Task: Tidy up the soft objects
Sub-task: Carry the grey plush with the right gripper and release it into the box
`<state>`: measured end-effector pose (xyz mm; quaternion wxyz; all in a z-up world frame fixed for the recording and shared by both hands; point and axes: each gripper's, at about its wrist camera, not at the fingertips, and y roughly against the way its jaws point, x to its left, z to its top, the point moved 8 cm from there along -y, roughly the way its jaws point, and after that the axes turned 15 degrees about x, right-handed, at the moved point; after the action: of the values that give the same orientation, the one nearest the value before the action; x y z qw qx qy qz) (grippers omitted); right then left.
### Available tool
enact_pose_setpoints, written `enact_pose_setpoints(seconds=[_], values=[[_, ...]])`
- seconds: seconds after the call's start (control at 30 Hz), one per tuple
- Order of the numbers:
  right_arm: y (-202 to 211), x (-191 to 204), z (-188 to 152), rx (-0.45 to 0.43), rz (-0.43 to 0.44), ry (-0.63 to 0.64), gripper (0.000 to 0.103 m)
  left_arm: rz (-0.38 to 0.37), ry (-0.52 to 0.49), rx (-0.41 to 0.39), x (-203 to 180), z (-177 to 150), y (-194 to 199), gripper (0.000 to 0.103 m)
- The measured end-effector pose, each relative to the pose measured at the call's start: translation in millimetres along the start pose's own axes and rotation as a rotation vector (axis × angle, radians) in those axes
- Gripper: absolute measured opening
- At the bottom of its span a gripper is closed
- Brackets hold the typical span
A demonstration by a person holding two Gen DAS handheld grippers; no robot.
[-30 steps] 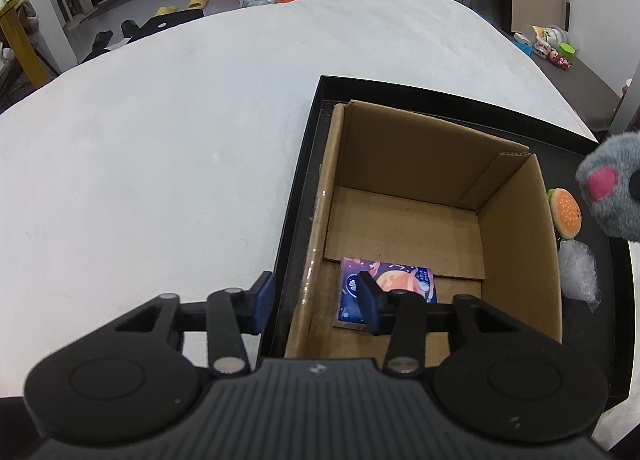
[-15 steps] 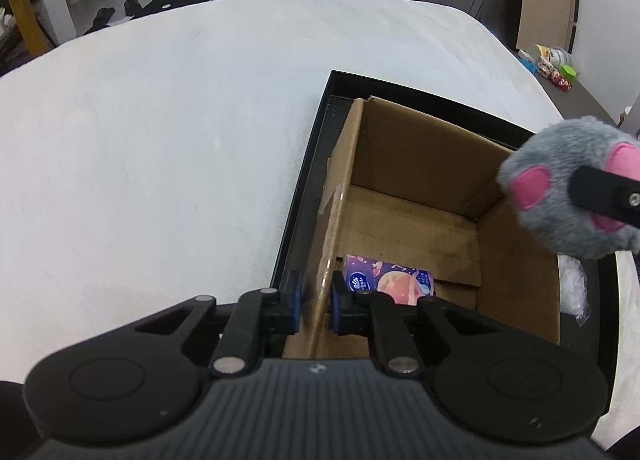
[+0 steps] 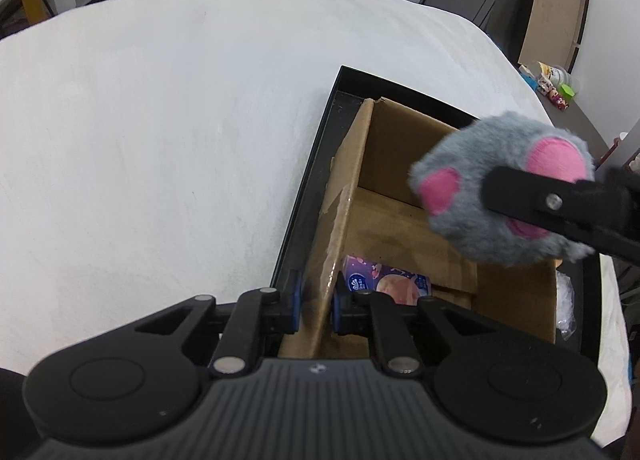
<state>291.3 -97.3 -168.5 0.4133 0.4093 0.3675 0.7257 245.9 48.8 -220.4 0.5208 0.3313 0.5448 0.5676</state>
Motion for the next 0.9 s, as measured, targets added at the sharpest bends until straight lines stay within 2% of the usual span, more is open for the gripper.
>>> enact_pose_setpoints(seconds=[0.13, 0.37, 0.63, 0.83, 0.9], values=[[-8.3, 7.7, 2.7, 0.019, 0.029, -0.024, 0.074, -0.025, 0.008, 0.013, 4.4, 1.3, 0.2, 0.014], [-9.4, -1.2, -6.3, 0.047, 0.027, -0.050, 0.074, -0.034, 0.007, 0.021, 6.0, 3.9, -1.0, 0.015], [9.4, -19.2, -18.1, 0.030, 0.008, -0.077, 0.074, -0.039, -0.003, 0.026, 3.5, 4.1, -0.8, 0.016], [33.4, -43.7, -20.8, -0.015, -0.003, -0.127, 0.074, -0.004, -0.012, 0.027, -0.7, 3.9, 0.4, 0.018], [39.8, -52.1, -21.9, -0.023, -0.008, -0.134, 0.074, 0.001, -0.012, 0.031, -2.3, 3.9, 0.3, 0.022]])
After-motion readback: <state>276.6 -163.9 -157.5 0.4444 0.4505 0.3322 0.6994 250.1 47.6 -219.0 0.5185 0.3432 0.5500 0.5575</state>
